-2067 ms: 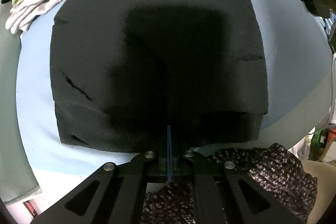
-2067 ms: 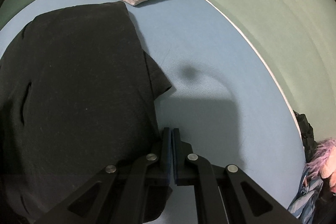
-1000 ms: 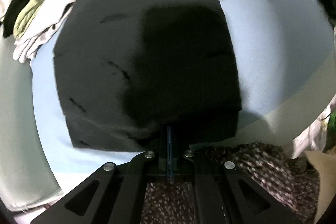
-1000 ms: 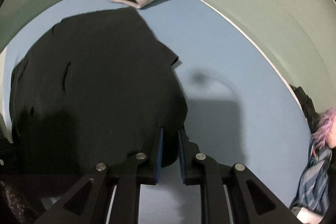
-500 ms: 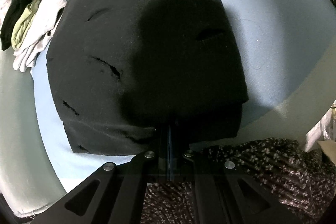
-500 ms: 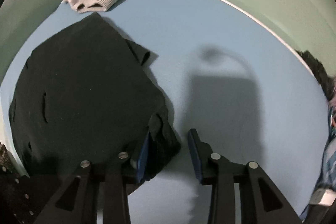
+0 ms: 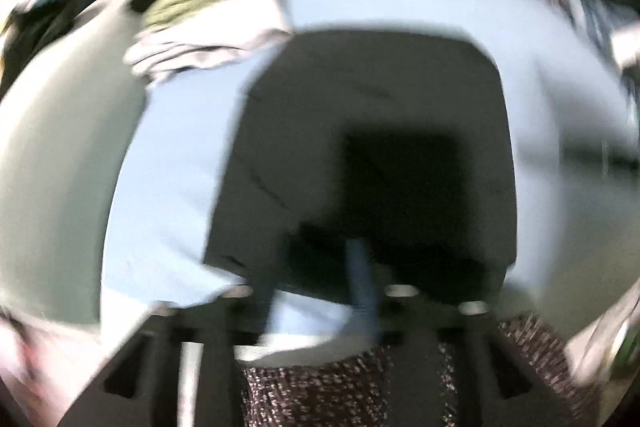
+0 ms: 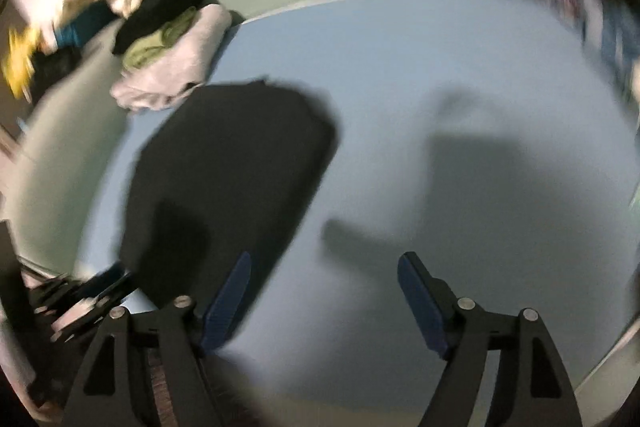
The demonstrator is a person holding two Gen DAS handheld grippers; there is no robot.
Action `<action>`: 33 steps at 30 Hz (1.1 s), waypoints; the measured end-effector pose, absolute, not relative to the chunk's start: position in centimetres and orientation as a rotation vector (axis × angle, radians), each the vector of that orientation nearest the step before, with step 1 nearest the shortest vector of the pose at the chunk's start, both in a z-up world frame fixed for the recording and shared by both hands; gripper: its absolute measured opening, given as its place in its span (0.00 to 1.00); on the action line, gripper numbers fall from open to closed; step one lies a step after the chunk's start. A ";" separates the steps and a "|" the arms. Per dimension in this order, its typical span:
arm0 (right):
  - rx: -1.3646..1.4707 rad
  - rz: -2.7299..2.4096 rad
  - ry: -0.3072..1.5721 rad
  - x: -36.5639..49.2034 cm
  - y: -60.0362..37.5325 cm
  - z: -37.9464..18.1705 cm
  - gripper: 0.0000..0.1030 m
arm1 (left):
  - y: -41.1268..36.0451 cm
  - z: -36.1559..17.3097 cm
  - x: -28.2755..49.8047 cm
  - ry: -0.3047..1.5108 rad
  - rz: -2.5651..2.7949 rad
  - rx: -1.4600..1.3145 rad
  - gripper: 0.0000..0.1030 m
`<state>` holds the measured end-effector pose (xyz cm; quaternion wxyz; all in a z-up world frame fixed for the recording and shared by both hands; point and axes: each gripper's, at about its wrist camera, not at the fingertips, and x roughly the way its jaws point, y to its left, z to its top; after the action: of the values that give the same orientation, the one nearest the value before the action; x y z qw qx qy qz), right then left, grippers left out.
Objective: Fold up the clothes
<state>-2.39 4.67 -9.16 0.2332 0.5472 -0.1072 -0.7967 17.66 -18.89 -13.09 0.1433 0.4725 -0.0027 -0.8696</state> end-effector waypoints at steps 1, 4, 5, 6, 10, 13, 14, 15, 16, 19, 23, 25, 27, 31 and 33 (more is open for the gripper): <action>1.523 -2.143 -0.372 -1.7 4.1 -9.7 0.77 | -21.3 -12.8 18.2 0.055 -2.516 1.297 0.70; 1.560 -2.053 -0.509 -0.7 2.1 -13.9 0.77 | -25.3 -12.0 18.0 0.195 -2.507 1.177 0.70; 1.585 -2.025 -0.516 0.2 0.4 -15.3 0.77 | -25.7 -11.8 17.5 0.230 -2.497 1.157 0.71; 1.614 -1.995 -0.515 0.8 -1.4 -16.5 0.77 | -26.7 -12.6 17.0 0.266 -2.489 1.156 0.71; 1.660 -1.993 -0.493 3.6 -1.9 -17.0 0.77 | -28.4 -14.4 17.4 0.379 -2.460 1.174 0.71; 1.671 -2.003 -0.471 4.1 -2.1 -17.6 0.78 | -28.7 -15.0 17.5 0.507 -2.460 1.154 0.73; 1.677 -2.004 -0.464 4.0 -2.5 -17.9 0.78 | -28.8 -14.9 17.9 0.560 -2.465 1.150 0.75; 1.684 -2.004 -0.457 3.9 -3.0 -18.2 0.78 | -28.9 -14.9 18.3 0.618 -2.473 1.148 0.77; 1.687 -2.005 -0.449 3.8 -3.7 -18.8 0.78 | -29.0 -14.8 18.8 0.676 -2.479 1.145 0.79; 1.694 -2.012 -0.425 3.7 -4.7 -19.9 0.78 | -29.5 -14.8 20.5 0.696 -2.469 1.151 0.83; 1.699 -2.034 -0.402 4.2 -4.6 -19.8 0.79 | -28.4 -15.1 19.8 0.533 -2.441 1.189 0.84; 1.698 -2.045 -0.379 4.5 -4.1 -19.3 0.79 | -26.5 -14.9 18.2 0.424 -2.426 1.201 0.84; 1.680 -2.139 -0.341 4.6 -3.3 -17.9 0.77 | -24.2 -14.7 17.2 0.287 -2.403 1.202 0.84; 1.526 -2.560 -0.066 4.7 -2.9 -11.9 0.79 | -21.3 -13.9 16.2 0.127 -2.385 1.139 0.84; 1.385 -2.760 0.078 5.4 -3.1 -8.8 0.85 | -20.2 -13.5 15.9 0.101 -2.377 1.116 0.84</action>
<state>5.37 -3.07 -8.76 0.0262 0.4480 0.0253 -0.8933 15.90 -20.17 -13.49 0.2541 0.4109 0.0372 -0.8748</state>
